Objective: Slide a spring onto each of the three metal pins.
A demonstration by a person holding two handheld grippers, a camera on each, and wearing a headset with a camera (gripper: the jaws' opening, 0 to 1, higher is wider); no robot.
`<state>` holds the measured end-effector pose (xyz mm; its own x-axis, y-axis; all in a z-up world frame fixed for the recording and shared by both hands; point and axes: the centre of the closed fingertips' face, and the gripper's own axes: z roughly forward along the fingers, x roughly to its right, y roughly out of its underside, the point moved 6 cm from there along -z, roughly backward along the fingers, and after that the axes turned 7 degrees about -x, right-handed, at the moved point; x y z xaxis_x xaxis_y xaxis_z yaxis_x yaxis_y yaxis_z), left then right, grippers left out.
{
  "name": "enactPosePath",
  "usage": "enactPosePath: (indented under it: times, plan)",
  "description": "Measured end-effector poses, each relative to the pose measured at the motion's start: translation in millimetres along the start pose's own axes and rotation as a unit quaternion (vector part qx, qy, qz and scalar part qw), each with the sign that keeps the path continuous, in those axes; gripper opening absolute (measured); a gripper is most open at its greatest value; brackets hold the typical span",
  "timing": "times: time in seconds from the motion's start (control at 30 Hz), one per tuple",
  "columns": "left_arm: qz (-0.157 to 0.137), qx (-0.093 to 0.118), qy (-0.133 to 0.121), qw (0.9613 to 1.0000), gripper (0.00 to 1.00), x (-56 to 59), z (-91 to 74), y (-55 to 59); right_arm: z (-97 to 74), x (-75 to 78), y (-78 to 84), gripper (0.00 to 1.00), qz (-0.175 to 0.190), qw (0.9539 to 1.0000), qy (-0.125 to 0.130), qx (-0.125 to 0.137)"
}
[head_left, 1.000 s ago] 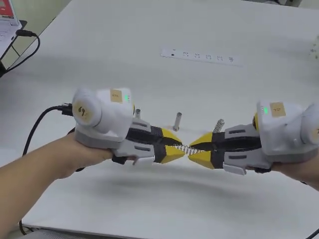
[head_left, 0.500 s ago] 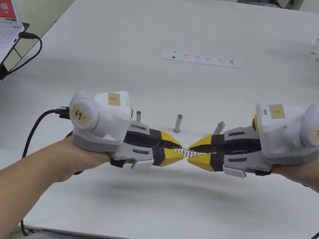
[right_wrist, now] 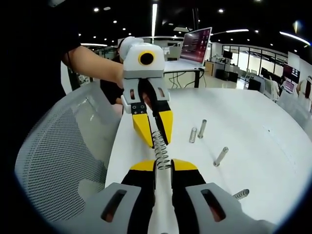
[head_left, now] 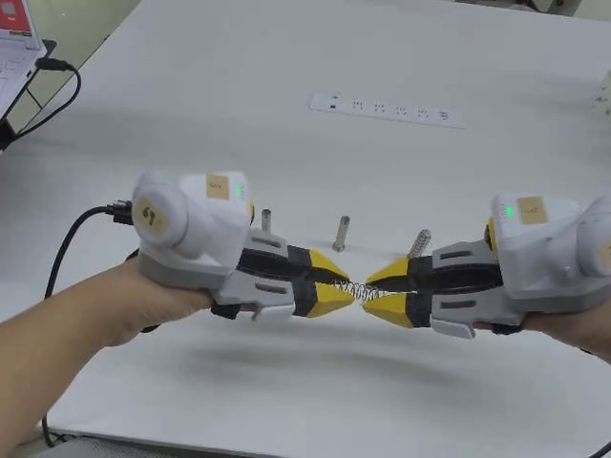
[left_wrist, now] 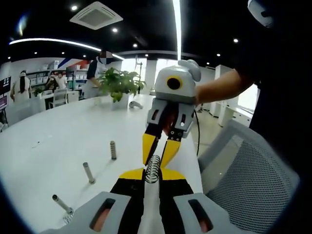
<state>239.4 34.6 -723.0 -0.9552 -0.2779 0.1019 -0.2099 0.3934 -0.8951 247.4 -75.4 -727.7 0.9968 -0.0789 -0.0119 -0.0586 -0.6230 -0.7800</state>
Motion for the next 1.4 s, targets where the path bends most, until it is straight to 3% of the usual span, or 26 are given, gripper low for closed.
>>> enactPosePath:
  times: [0.57,0.63,0.87,1.4]
  plan:
    - [-0.022,0.011,0.002,0.9997,0.03,-1.0,-2.9,4.3,-3.1,-3.5,-8.3,0.08,-0.001,0.9999,-0.003,0.010]
    - [-0.016,-0.001,0.000,0.9999,0.03,-1.0,-1.3,8.0,-4.3,-4.4,-11.4,0.08,0.004,0.9998,-0.007,0.020]
    - [-0.014,0.000,-0.002,0.9999,0.03,-1.9,-0.3,7.5,-4.5,-3.9,-14.6,0.08,-0.003,0.9998,-0.007,0.019]
    - [-0.003,-0.010,-0.003,0.9999,0.02,5.0,3.1,10.5,-9.9,-6.0,-38.2,0.08,0.018,0.9968,-0.010,0.077]
